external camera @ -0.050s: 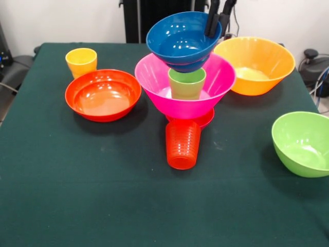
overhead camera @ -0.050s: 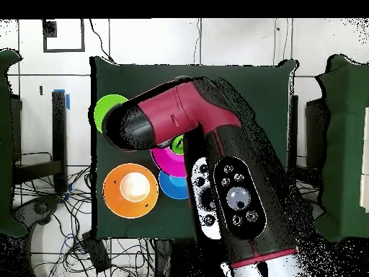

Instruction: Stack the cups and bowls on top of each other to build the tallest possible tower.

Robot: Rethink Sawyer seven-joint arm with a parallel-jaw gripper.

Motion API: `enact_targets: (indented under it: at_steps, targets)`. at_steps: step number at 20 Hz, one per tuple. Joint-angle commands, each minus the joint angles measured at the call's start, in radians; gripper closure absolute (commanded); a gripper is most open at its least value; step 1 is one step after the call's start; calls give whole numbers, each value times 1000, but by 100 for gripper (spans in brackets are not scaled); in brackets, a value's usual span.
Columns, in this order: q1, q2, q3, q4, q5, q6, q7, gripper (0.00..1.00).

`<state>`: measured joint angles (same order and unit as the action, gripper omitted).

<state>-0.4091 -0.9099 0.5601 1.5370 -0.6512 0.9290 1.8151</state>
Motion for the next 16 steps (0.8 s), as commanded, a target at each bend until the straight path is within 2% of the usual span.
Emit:
enact_targets:
  at_steps: [1,8,16]
  targets:
    - [38,11,-62,23,-104,-11,-32,100]
    - [63,2,-89,34,-132,-38,16,100]
    - [83,2,-119,45,-133,-54,39,100]
